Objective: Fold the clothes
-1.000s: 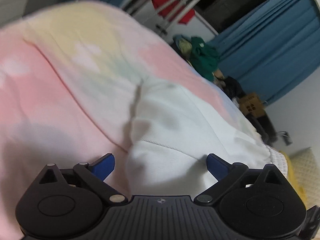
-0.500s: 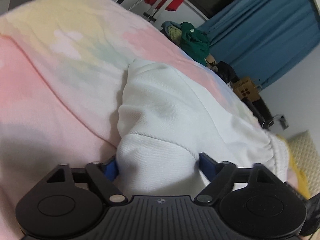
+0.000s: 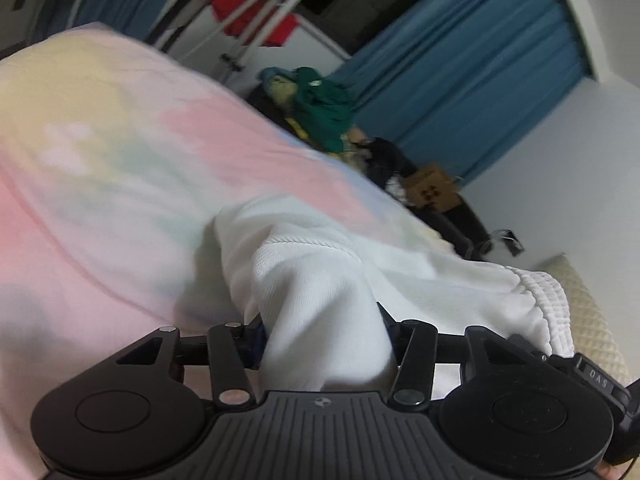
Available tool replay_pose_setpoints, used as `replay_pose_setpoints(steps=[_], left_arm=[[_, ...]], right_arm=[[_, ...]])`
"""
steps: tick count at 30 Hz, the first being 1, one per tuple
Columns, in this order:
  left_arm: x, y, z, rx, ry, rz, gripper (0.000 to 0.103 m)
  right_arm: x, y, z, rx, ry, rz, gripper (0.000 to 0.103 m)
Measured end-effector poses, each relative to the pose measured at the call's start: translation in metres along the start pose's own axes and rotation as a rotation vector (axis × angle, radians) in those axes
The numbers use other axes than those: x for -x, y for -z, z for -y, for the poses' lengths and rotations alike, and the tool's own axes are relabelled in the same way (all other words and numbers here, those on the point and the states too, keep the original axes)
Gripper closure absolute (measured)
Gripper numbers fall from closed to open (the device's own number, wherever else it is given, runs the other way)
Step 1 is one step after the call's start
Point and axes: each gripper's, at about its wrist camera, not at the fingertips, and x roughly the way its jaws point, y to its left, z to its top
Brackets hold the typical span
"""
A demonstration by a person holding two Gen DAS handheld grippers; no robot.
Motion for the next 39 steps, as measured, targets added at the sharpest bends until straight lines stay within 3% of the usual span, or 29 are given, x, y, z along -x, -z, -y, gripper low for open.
replay_pose_setpoints(steps=[5, 13, 19, 22, 26, 29, 34, 39], left_arm=[[-0.03, 0.0, 0.081, -0.071, 0.053, -0.026, 0.052], [-0.167, 0.007, 0.223, -0.19, 0.179, -0.099, 0.052], [-0.277, 0.024, 0.287, -0.218, 0.263, -0.159, 0.052], [-0.325, 0.032, 0.293, -0.221, 0.268, -0.184, 0.052], [-0.381, 0.048, 0.289, -0.283, 0.232, -0.231, 0.052], [-0.395, 0.065, 0.272, -0.319, 0.216, -0.265, 0.052], [-0.393, 0.094, 0.258, -0.461, 0.182, -0.312, 0.051], [-0.372, 0.119, 0.25, -0.545, 0.124, -0.319, 0.04]], right_arm=[[0.048, -0.035, 0.026, -0.04, 0.027, 0.092, 0.055], [0.099, -0.126, 0.115, -0.125, 0.137, 0.251, 0.056], [0.101, -0.19, 0.188, -0.142, 0.238, 0.353, 0.056], [0.088, -0.204, 0.222, -0.145, 0.28, 0.371, 0.056], [0.061, -0.199, 0.259, -0.167, 0.319, 0.356, 0.056], [0.046, -0.177, 0.287, -0.212, 0.343, 0.305, 0.056], [0.049, -0.127, 0.311, -0.265, 0.346, 0.269, 0.056], [0.045, -0.084, 0.327, -0.322, 0.41, 0.172, 0.055]])
